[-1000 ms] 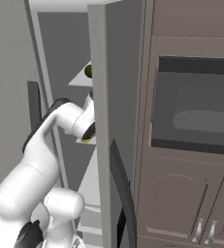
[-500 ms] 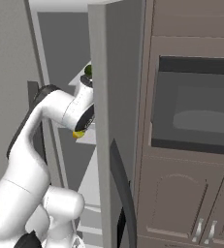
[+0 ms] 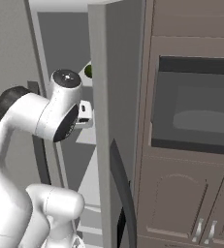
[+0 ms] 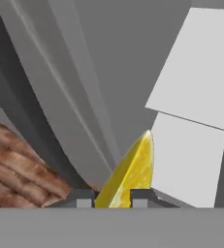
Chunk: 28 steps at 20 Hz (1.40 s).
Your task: Take the lemon wedge and lime out of the freezer and place them in the tupperware container on the counter. Then put the tupperware containing the vegetables back in the freezer.
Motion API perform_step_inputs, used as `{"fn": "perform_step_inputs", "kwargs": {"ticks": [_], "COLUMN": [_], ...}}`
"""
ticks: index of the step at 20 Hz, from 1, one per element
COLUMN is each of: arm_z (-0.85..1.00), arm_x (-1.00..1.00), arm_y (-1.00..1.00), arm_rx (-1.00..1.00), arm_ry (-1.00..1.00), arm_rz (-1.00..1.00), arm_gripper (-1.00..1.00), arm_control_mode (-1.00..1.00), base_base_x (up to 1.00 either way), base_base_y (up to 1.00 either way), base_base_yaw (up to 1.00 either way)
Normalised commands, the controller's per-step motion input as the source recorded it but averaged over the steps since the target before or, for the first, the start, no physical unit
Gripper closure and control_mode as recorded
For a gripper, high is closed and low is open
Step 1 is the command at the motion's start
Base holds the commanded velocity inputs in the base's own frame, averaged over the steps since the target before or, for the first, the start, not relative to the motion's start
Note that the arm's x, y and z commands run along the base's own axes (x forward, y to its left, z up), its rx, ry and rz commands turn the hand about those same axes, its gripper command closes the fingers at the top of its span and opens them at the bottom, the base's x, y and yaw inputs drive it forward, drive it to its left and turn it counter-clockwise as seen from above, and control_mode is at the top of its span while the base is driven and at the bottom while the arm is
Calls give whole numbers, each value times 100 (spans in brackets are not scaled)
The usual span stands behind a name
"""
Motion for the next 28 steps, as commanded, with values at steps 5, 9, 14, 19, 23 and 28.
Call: {"fn": "perform_step_inputs", "kwargs": {"ticks": [5,9,14,19,23,28], "arm_z": [54,15,0,0,0,0], "arm_x": [-64,-36,-2,0,0,0], "arm_y": [24,29,7,0,0,0], "arm_rx": [0,-1,0,0,0,-1], "arm_ry": [-11,-7,5,2,0,0], "arm_rz": [0,0,-1,0,0,0], "arm_gripper": [100,100,100,100,100,100], "arm_control_mode": [-100,-100,-100,-100,-100,100], "base_base_x": [0,0,0,0,0,-3], "base_base_y": [0,0,0,0,0,3], "base_base_yaw": [0,0,0,0,0,-1]}}
